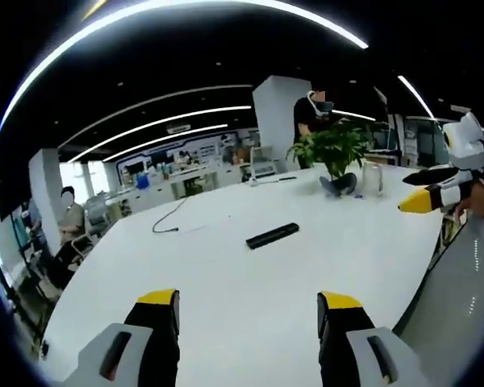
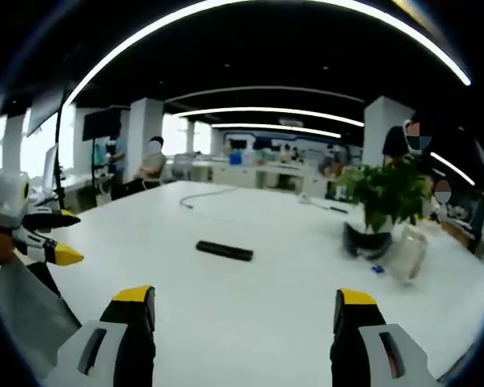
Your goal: Press the specified remote control buttons in sequence, fully releasing each button before pressing the next.
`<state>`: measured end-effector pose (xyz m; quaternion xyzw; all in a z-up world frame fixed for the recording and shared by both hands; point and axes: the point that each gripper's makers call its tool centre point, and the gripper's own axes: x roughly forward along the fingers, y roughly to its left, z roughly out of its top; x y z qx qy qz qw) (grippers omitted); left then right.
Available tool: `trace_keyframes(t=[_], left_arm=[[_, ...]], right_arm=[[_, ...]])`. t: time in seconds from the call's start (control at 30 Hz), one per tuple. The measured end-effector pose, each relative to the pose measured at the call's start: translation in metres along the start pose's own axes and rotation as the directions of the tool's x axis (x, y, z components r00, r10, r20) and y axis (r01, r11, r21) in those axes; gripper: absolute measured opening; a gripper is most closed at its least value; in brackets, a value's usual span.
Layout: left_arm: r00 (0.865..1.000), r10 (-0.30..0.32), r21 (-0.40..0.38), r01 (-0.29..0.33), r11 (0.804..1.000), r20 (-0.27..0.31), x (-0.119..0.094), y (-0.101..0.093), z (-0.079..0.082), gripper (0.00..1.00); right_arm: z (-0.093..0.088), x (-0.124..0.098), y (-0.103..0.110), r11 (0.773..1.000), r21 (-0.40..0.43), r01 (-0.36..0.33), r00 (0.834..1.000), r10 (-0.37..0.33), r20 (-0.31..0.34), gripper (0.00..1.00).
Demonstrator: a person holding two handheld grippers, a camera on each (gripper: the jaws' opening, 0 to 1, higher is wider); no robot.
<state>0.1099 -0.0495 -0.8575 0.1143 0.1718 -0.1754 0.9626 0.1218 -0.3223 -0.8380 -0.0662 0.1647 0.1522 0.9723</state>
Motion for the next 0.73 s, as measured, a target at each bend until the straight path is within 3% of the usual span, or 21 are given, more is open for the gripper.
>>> trace_keyframes(t=[0.23,0.5,0.73], left_arm=[[0.998,0.040,0.012,-0.039,0.999,-0.043,0.002,0.008,-0.008,0.73],[0.996,0.088,-0.010,-0.088,0.996,-0.021,0.000,0.018,-0.004,0.80],[0.992,0.124,-0.032,-0.124,0.992,-0.001,-0.004,0.025,0.000,0.78]], right_arm=[[0.003,-0.003,-0.014,0.997,0.007,0.078,0.997,-0.078,0.012,0.91],[0.004,-0.006,-0.022,0.992,0.000,0.125,0.992,-0.125,0.017,0.92],[0.005,-0.011,-0.039,0.980,0.042,0.193,0.980,-0.195,0.030,0.97]])
